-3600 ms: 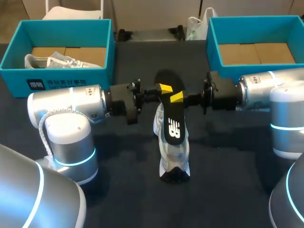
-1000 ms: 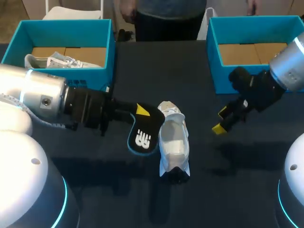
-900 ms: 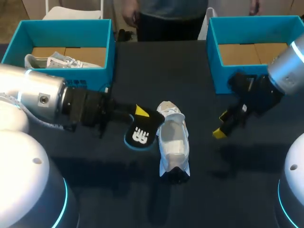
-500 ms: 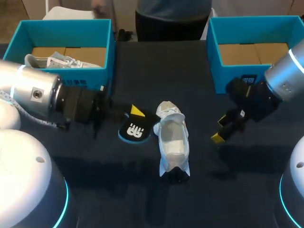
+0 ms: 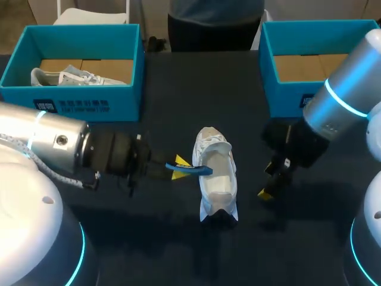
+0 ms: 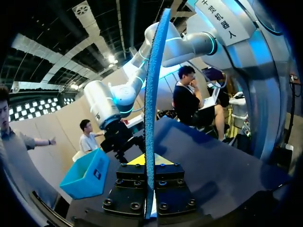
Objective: Take the shoe out of the shoebox, open the shoe tongue, remove and reinsert the insole, then place the shoe into the shoebox
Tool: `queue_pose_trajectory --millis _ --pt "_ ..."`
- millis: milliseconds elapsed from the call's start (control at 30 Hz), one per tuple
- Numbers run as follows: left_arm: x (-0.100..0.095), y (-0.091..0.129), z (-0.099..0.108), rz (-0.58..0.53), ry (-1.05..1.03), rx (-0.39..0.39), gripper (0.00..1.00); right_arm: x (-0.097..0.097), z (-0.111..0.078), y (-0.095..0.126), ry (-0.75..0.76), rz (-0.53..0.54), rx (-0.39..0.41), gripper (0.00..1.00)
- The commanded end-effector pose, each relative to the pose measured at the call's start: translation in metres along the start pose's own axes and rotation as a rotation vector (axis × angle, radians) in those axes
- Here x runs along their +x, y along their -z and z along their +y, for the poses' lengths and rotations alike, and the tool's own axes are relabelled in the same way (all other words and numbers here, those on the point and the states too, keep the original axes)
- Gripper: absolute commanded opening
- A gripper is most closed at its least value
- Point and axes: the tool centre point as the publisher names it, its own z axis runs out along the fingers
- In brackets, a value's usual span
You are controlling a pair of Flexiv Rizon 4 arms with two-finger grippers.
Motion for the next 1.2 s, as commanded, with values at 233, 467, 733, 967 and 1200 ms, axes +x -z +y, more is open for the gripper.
queue_pose_trajectory --millis 233,467,733,967,1200 --pt "0.006 -0.014 0.004 -0.006 -0.003 0.004 0.0 -0.005 0.004 -0.019 -0.003 0.006 0.003 1.0" --pt "0.002 -0.026 0.018 -0.015 0.01 0.003 0.0 -0.006 0.015 -0.03 0.041 -0.037 0.033 1.0" --pt "-0.006 -0.04 0.038 -0.042 0.076 0.007 0.0 0.002 0.029 -0.032 0.133 -0.147 0.098 1.0" --pt "-0.006 -0.04 0.038 -0.042 0.076 0.007 0.0 0.004 0.032 -0.034 0.164 -0.172 0.127 1.0" --pt "-0.006 -0.046 0.043 -0.035 0.068 0.028 0.0 0.004 0.036 -0.034 0.189 -0.187 0.142 1.0"
